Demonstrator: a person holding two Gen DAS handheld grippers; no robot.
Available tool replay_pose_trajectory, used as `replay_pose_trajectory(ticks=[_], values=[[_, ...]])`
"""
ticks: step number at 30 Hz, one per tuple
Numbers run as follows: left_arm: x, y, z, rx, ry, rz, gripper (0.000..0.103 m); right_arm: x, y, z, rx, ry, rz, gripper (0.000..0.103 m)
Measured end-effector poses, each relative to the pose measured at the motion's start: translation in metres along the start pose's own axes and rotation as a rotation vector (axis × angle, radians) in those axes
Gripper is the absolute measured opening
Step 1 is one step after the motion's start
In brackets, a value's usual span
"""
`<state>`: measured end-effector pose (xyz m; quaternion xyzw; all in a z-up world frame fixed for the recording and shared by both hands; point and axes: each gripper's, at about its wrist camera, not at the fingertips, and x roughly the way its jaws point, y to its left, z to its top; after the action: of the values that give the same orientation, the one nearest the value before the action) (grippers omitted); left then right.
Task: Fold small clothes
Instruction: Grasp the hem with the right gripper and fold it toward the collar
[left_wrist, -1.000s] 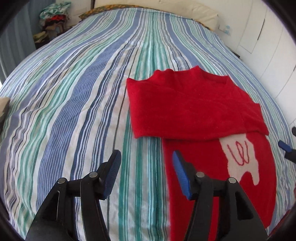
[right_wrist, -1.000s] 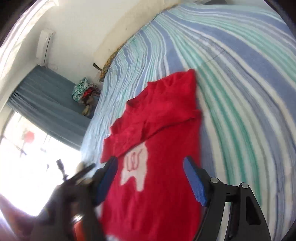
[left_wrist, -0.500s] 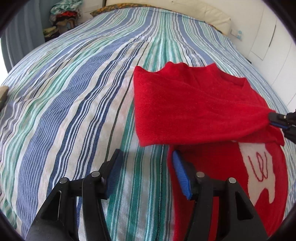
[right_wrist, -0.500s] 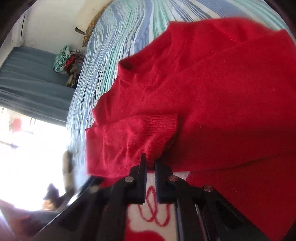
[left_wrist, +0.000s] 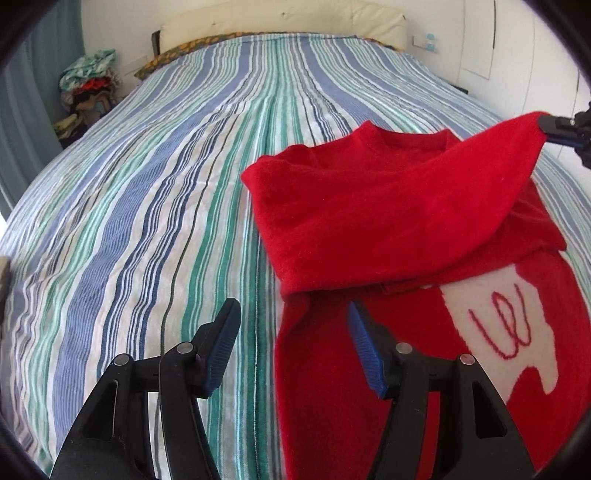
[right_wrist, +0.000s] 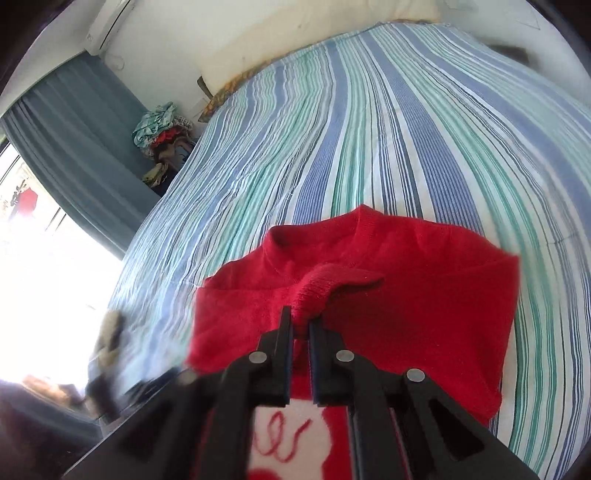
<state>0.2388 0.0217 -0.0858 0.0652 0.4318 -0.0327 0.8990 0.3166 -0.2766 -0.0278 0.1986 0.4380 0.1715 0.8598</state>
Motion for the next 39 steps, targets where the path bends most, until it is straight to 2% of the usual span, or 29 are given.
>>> replay_pose_trajectory(ticks=[1, 2, 3, 4, 5, 6, 8, 11, 13, 14, 15, 17, 19, 21, 23, 24, 26, 28, 29, 30, 31, 32, 33, 34, 36, 38, 39], values=[[0.006, 0.001, 0.005, -0.006, 0.004, 0.048, 0.059, -0.004, 0.003, 0.002, -0.007, -0.007, 0.019, 0.007], [0.011, 0.007, 0.009, -0.046, 0.007, 0.083, 0.049, -0.008, 0.010, 0.003, -0.015, -0.017, 0.049, 0.007], [0.016, 0.021, 0.011, -0.123, 0.021, 0.069, 0.013, -0.012, 0.016, 0.004, -0.028, -0.027, 0.086, 0.007], [0.021, 0.037, 0.009, -0.225, 0.041, 0.015, 0.006, -0.018, 0.022, 0.004, -0.043, -0.038, 0.118, 0.007], [0.022, 0.048, 0.005, -0.299, 0.043, 0.012, 0.005, -0.023, 0.027, 0.004, -0.059, -0.048, 0.139, 0.007], [0.022, 0.054, 0.001, -0.329, 0.036, 0.002, 0.005, -0.026, 0.030, 0.002, -0.075, -0.055, 0.134, 0.007], [0.022, 0.050, -0.006, -0.311, 0.033, 0.009, 0.004, -0.021, 0.024, -0.006, -0.089, -0.032, 0.084, 0.007], [0.021, 0.045, -0.009, -0.265, 0.033, 0.032, 0.005, 0.016, 0.001, -0.032, -0.097, 0.095, -0.048, 0.007], [0.020, 0.046, -0.010, -0.245, 0.050, 0.032, 0.011, 0.042, -0.018, -0.055, -0.120, 0.192, -0.158, 0.007], [0.018, 0.047, -0.012, -0.224, 0.062, 0.033, 0.013, 0.050, -0.028, -0.067, -0.110, 0.232, -0.183, 0.007], [0.014, 0.046, -0.016, -0.195, 0.071, 0.045, 0.021, 0.052, -0.037, -0.077, -0.084, 0.248, -0.177, 0.008], [0.004, 0.051, -0.025, -0.132, 0.091, 0.074, 0.022, 0.046, -0.049, -0.084, -0.034, 0.236, -0.152, 0.015], [-0.008, 0.067, -0.030, -0.123, 0.097, 0.061, 0.022, 0.031, -0.057, -0.083, 0.008, 0.232, -0.128, 0.036], [-0.020, 0.086, -0.023, -0.173, 0.067, 0.032, 0.021, 0.011, -0.061, -0.077, 0.010, 0.208, -0.108, 0.038], [-0.022, 0.098, -0.001, -0.235, 0.027, -0.028, 0.020, -0.006, -0.065, -0.064, 0.005, 0.159, -0.093, 0.038], [-0.017, 0.099, 0.013, -0.252, 0.025, -0.059, 0.022, -0.009, -0.069, -0.055, 0.014, 0.141, -0.080, 0.038], [0.004, 0.092, 0.039, -0.252, 0.056, -0.101, 0.027, -0.006, -0.075, -0.039, 0.041, 0.129, -0.064, 0.038], [0.032, 0.076, 0.058, -0.228, 0.114, -0.096, 0.044, 0.010, -0.077, -0.028, 0.054, 0.161, -0.068, 0.038], [0.045, 0.067, 0.063, -0.210, 0.140, -0.095, 0.047, 0.017, -0.078, -0.026, 0.062, 0.183, -0.078, 0.038], [0.056, 0.057, 0.067, -0.180, 0.159, -0.095, 0.045, 0.026, -0.079, -0.025, 0.071, 0.200, -0.079, 0.038], [0.063, 0.049, 0.068, -0.148, 0.162, -0.078, 0.002, 0.035, -0.079, -0.025, 0.073, 0.226, -0.078, 0.028], [0.064, 0.045, 0.068, -0.128, 0.152, -0.054, 0.005, 0.044, -0.075, -0.025, 0.055, 0.259, -0.095, 0.015], [0.059, 0.045, 0.068, -0.134, 0.108, -0.023, 0.001, 0.046, -0.068, -0.025, 0.002, 0.264, -0.153, 0.006], [0.053, 0.050, 0.067, -0.163, 0.066, -0.009, 0.000, 0.041, -0.058, -0.023, -0.063, 0.230, -0.197, 0.006], [0.052, 0.061, 0.061, -0.198, 0.039, 0.051, 0.000, 0.023, -0.038, -0.016, -0.165, 0.116, -0.223, 0.006], [0.065, 0.072, 0.052, -0.207, 0.086, 0.099, 0.000, 0.016, -0.031, -0.011, -0.235, 0.045, -0.250, 0.006], [0.071, 0.076, 0.048, -0.200, 0.106, 0.110, 0.001, 0.023, -0.033, -0.010, -0.251, 0.052, -0.273, 0.006]])
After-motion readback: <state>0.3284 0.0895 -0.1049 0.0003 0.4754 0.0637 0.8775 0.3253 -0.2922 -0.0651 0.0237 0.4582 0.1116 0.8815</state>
